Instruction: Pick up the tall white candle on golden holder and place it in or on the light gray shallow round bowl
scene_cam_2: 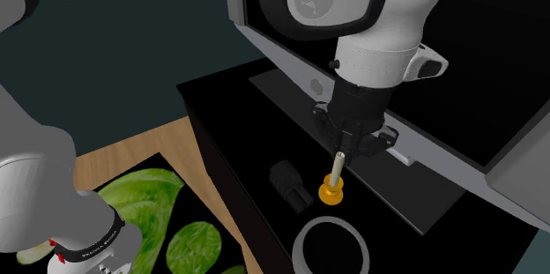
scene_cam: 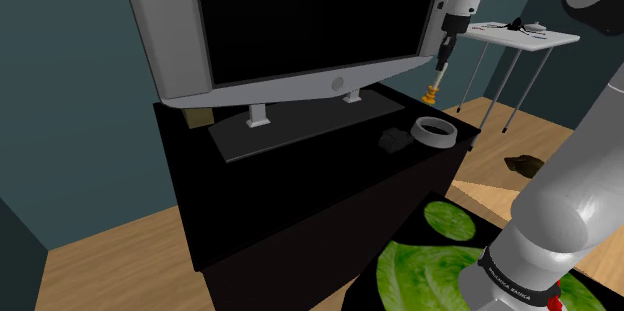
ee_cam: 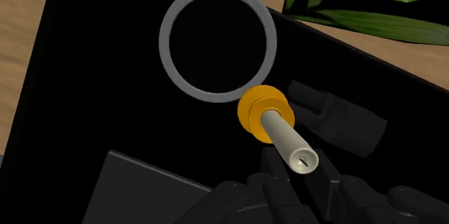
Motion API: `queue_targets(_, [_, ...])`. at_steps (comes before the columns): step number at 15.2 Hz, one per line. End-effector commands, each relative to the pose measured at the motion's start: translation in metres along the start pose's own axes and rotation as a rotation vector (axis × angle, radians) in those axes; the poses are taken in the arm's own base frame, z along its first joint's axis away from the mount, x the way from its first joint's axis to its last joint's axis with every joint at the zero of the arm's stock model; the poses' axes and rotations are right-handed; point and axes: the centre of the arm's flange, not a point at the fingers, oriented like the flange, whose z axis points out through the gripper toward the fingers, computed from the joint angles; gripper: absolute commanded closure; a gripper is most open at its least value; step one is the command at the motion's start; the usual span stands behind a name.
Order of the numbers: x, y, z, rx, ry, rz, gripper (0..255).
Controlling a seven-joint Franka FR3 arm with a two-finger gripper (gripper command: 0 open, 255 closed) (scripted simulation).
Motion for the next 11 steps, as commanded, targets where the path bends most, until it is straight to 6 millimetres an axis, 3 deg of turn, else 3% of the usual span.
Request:
queue_targets(1, [-0.020,0.021,-0.003,0.000,0.000,-0.001,255])
queue_targets(4, [-0.047,0.048,-0.008,0.000,0.000,-0.001,255])
queue_targets(11, [-0.047,0.048,0.029,0.000,0.000,-0.001,255])
